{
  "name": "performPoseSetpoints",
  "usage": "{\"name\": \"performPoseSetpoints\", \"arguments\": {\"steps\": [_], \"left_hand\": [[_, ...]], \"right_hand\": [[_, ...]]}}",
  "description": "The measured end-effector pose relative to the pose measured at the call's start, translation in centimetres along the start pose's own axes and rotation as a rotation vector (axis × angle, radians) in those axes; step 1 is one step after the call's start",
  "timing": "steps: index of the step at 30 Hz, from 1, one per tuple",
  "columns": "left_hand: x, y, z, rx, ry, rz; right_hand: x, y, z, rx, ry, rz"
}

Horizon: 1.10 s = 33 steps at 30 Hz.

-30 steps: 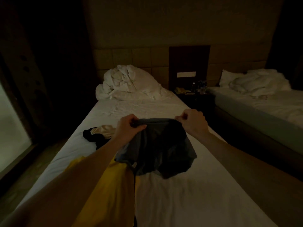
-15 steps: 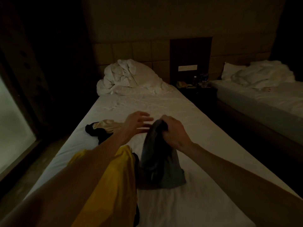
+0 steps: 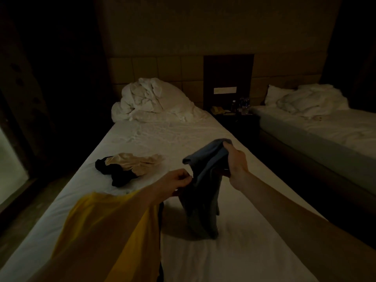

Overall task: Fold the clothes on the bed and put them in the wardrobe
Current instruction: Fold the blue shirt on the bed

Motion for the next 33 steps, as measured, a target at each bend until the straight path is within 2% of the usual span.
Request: {"name": "performPoseSetpoints", "arguments": {"steps": [4, 7, 11, 13, 16, 18, 21, 22, 23, 26, 27, 30, 32, 33], "left_hand": [[-1.3, 0.9, 0.6, 0.119, -0.34, 0.015], [-2.9, 1.4, 1.1, 0.191, -0.275, 0.055], [-4.9, 1.8, 0.6, 0.147, -0.129, 0.089], [-4.5, 2.6, 0.8, 0.104, -0.089, 0.013], [-1.7, 3.1, 0.1, -0.011, 0.0, -0.234], [0.3, 2.7, -1.1, -0.12, -0.058, -0.338], [1.5, 2.1, -3.7, -0.279, -0.088, -0.317], [1.4, 1.9, -4.6, -0.315, -0.046, -0.298], [1.1, 1.7, -5.4, -0.348, 0.014, -0.281], [-0.4, 1.2, -7.6, -0.433, 0.16, -0.247], [-0.7, 1.0, -8.1, -0.461, 0.195, -0.252], [-0.3, 0.7, -8.3, -0.497, 0.212, -0.278], [0.4, 0.5, -7.4, -0.447, 0.158, -0.265], [0.6, 0.5, -6.9, -0.411, 0.156, -0.235]], "right_hand": [[0.0, -0.5, -0.3, -0.007, 0.081, 0.182], [-0.1, -1.3, 0.0, 0.002, 0.101, 0.294], [0.5, -2.1, 0.2, 0.046, 0.027, 0.319], [1.0, -2.3, 0.2, 0.049, 0.048, 0.325], [2.3, -1.8, -0.1, 0.046, 0.026, 0.326], [3.4, -1.1, -0.6, 0.066, -0.193, 0.328], [3.9, 0.0, -2.7, 0.102, -0.864, 0.384], [3.6, 0.1, -2.8, 0.123, -0.966, 0.386], [2.6, -0.3, -2.3, 0.177, -0.944, 0.396], [-1.0, -1.8, 0.6, 0.241, -0.462, 0.525], [-2.0, -1.8, 1.0, 0.243, -0.423, 0.578], [-3.5, -2.0, 2.0, 0.417, -0.798, 0.653], [-3.4, -2.1, 2.9, 0.59, -1.014, 0.58], [-3.4, -2.1, 3.5, 0.676, -1.042, 0.526]]}}
Point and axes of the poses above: each hand's wrist, its own y-axis towards the middle knuckle, its own x-axis out of the back of the hand, z = x × y, the point moved 8 cm from there along y, towards the middle knuckle, and after that the axes turned 3 degrees about y, right-handed, at the moved point
